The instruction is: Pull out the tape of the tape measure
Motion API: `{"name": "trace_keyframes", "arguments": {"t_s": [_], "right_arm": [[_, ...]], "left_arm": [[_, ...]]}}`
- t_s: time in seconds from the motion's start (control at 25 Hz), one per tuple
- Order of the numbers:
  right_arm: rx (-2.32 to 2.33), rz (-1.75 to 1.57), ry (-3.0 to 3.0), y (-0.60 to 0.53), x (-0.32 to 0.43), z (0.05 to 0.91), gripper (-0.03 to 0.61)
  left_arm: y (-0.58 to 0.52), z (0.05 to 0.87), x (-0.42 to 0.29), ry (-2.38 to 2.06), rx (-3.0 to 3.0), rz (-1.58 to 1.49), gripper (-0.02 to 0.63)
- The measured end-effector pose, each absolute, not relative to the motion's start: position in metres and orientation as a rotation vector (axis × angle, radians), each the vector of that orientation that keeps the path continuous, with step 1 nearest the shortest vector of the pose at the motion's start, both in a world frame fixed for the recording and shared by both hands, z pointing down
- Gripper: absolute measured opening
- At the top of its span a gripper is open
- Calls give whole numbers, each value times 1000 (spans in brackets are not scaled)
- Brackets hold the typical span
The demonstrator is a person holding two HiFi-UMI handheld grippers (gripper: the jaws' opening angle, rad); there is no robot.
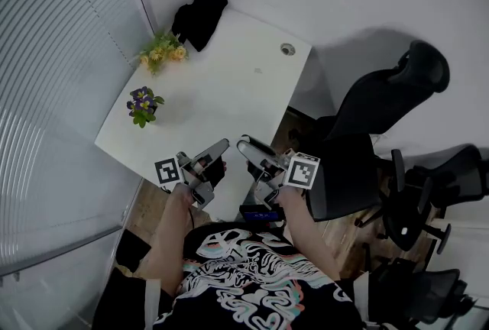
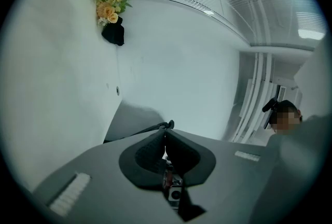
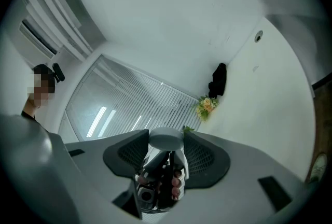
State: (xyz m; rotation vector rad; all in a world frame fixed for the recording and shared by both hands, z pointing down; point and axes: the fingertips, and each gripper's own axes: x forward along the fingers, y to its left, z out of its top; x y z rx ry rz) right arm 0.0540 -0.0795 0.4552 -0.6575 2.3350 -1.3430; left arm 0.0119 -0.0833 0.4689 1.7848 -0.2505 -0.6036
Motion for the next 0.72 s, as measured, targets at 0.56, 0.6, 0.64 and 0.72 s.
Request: {"name": "trace_keyframes", "arguments": {"t_s": [0.56, 0.6, 0.64, 0.72], "right_arm": [[-779, -1351, 2324, -86, 64, 462, 216], [-779, -1352, 2318, -85, 65, 462, 216], [-781, -1355, 2312, -84, 66, 462, 216], [-788, -1365, 2309, -83, 69, 464, 216]], "left_arm": [[-86, 489, 1, -391, 1790, -526, 5], [-85, 491, -1, -405, 1784, -522, 5], [-85, 493, -2, -420, 1779, -517, 5], [-84, 497, -5, -444, 1777, -503, 5]]}}
